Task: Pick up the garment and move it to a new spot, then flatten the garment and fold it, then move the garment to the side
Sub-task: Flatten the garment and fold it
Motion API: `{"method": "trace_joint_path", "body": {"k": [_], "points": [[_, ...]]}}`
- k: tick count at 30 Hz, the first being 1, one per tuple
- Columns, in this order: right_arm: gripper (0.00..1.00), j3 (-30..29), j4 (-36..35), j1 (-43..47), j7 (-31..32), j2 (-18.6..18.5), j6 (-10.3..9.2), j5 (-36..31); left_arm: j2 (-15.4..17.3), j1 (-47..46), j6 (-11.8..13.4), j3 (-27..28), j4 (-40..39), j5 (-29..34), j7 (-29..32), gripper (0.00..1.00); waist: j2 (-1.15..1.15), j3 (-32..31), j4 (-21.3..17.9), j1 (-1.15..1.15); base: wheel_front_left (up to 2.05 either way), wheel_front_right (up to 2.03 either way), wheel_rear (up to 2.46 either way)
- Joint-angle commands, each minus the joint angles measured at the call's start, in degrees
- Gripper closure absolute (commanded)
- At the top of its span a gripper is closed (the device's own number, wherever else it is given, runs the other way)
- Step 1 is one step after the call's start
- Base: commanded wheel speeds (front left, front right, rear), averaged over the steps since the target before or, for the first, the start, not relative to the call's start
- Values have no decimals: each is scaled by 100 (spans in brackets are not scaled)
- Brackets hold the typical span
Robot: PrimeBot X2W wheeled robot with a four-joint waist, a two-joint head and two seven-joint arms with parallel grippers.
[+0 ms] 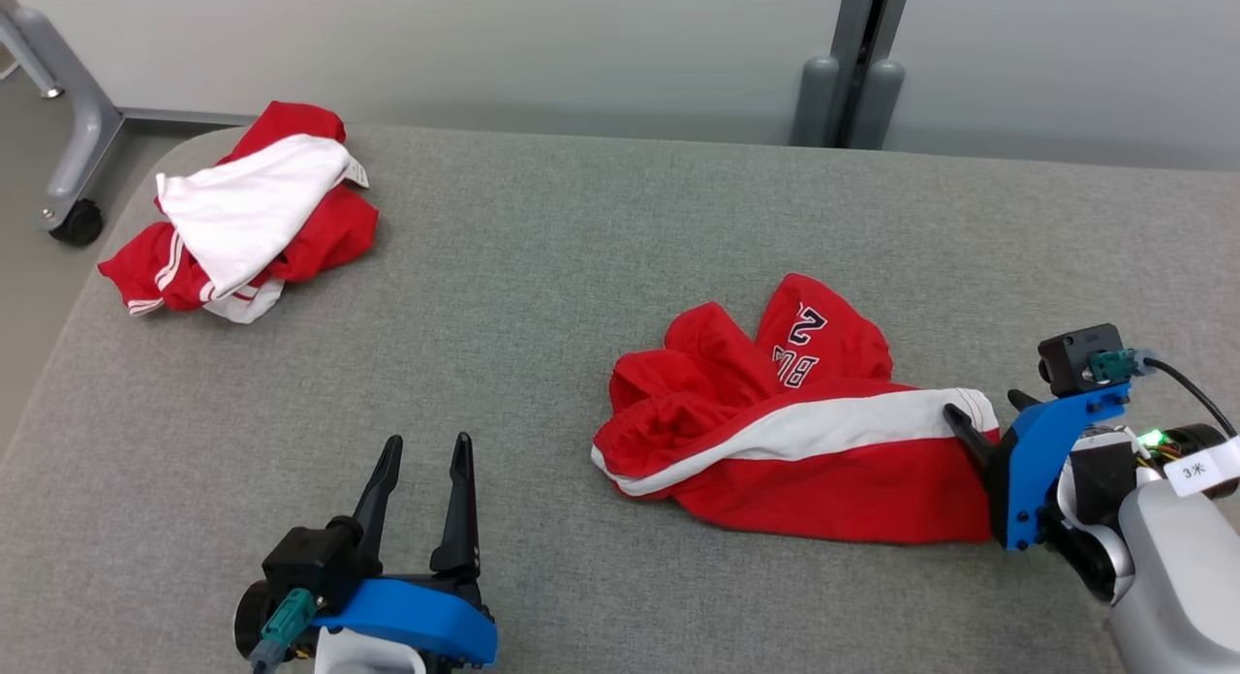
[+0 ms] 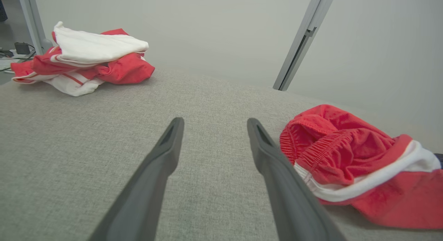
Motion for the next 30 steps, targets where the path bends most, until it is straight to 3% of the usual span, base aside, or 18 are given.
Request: {"method": "trace_joint_path", "body": {"k": [1, 9, 11, 14, 24, 26, 27, 28, 30], "points": [[0, 31, 43, -120, 35, -84, 1, 39, 6, -98, -8, -12, -5, -5, -32, 0, 0, 32, 30, -1, 0, 0, 0], [0, 583, 288, -345, 230, -269, 1, 426, -5, -158, -22, 19, -2, 10, -33, 0, 0, 130, 68, -1, 0, 0, 0], [13, 724, 317, -379, 249, -282, 1, 544, -7, -161, -23, 36, -10, 18, -34, 0, 0, 146, 65, -1, 0, 0, 0], [41, 918, 367, -406, 302, -326, 1, 742, -14, -174, -30, 47, -27, 40, -34, 0, 0, 166, 58, -1, 0, 0, 0], [65, 1414, 486, -586, 27, -452, 1, 951, -28, -196, -48, 81, -40, 87, -35, 0, 0, 212, 43, -1, 0, 0, 0], [76, 1486, 497, -611, -29, -463, 1, 968, -31, -186, -48, 98, -41, 94, -35, 0, 0, 209, 32, -1, 0, 0, 0], [91, 1514, 504, -616, -52, -467, 1, 983, -31, -180, -51, 104, -42, 97, -35, 0, 0, 208, 26, -1, 0, 0, 0], [100, 1542, 505, -621, -90, -475, 1, 997, -33, -173, -54, 109, -42, 102, -35, 0, 0, 206, 20, -1, 0, 0, 0], [100, 1570, 502, -659, -209, -505, 1, 974, -34, -166, -63, 119, -47, 111, -35, 0, 0, 208, 6, -1, 0, 0, 0]]}}
